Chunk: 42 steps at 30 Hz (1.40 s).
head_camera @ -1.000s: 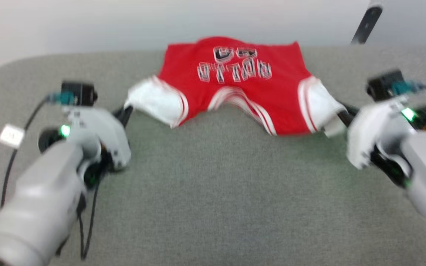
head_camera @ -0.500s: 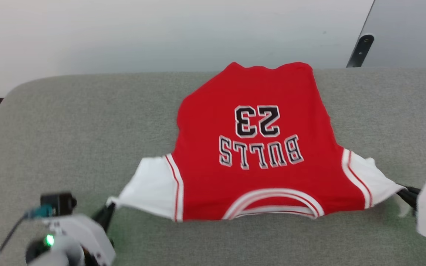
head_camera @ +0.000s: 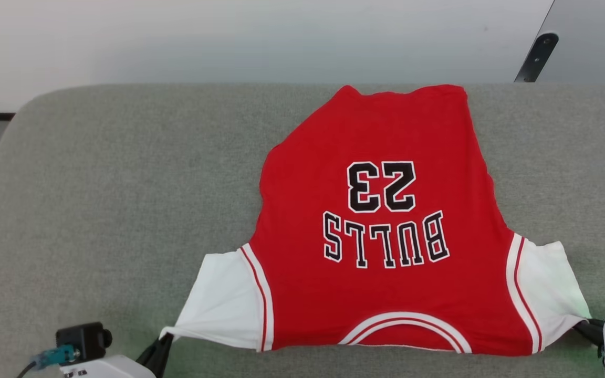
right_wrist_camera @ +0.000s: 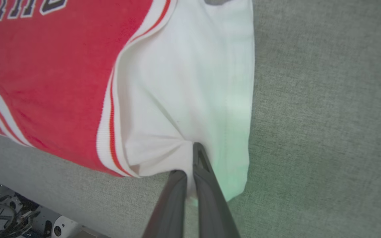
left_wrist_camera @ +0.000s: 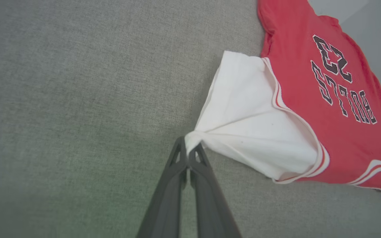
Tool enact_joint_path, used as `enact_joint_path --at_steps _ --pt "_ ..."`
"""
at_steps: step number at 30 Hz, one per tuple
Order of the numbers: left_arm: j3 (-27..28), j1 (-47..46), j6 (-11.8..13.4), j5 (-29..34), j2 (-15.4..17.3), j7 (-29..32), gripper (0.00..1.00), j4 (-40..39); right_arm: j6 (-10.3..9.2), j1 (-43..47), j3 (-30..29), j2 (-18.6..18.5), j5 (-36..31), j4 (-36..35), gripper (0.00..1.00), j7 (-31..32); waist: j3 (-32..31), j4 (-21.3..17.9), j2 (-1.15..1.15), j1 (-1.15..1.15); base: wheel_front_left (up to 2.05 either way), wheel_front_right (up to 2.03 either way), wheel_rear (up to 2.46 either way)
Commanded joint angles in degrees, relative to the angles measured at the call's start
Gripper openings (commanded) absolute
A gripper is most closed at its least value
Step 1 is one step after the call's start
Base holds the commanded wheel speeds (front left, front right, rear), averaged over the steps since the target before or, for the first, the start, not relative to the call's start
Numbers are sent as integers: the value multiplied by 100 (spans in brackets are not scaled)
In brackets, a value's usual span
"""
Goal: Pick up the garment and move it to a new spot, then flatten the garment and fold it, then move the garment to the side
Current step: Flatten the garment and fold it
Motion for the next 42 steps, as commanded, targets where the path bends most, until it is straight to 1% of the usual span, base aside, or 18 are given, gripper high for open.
enact_joint_path --at_steps 1,3,8,12,15,22,23,24,25,29,31,35,38,40,42 --pt "35 107 86 15 47 -24 0 -122 -11 149 -315 128 -150 -118 0 96 131 36 0 0 0 0 0" --pt "22 109 120 62 51 -9 0 -178 -11 242 -539 256 -371 -183 0 221 204 36 0 0 0 0 0" --pt "-35 -117 140 122 -67 118 0 -176 -11 221 -906 616 -852 -420 0 729 353 7 0 0 0 0 0" --pt "-113 -320 118 231 -142 257 0 -117 -10 90 -1024 910 -1211 -455 0 1156 454 -22 0 0 0 0 0" --pt "-188 -458 120 311 -164 379 0 -61 -10 34 -1039 1148 -1396 -223 0 1426 532 -47 0 0 0 0 0" --pt "-271 -632 88 378 -243 547 0 72 -15 -147 -893 1439 -1695 396 0 1809 616 -78 0 0 0 0 0" --pt "-282 -637 83 371 -251 565 0 97 -15 -198 -876 1474 -1722 457 11 1869 614 -86 0 0 0 0 0" --pt "-284 -653 75 383 -254 571 0 118 -15 -262 -863 1481 -1795 518 41 1914 609 -95 0 0 0 0 0" --pt "-281 -668 78 384 -261 576 0 132 -17 -330 -809 1456 -1860 522 100 1943 603 -103 0 0 0 0 0" --pt "-299 -666 84 370 -259 620 0 157 -18 -532 -816 1470 -1917 520 100 2167 531 -141 0 0 0 0 0" --pt "-306 -625 97 351 -232 644 0 150 -17 -595 -886 1441 -1805 410 100 2352 467 -168 0 0 0 0 0" --pt "-315 -510 122 314 -166 663 0 109 -12 -562 -1056 1255 -1622 -136 100 2853 322 -225 0 0 0 0 0" --pt "-318 -458 132 309 -133 658 0 49 -10 -486 -1416 1162 -1494 -729 100 3189 234 -244 0 0 0 0 0" --pt "-321 -422 145 326 -108 636 0 1 -10 -465 -1752 1187 -1453 -1232 100 3129 210 -232 0 0 0 0 0" --pt "-336 -426 162 361 -100 641 0 -46 -10 -567 -2133 1266 -1631 -1670 100 2746 220 -192 0 0 0 0 0"
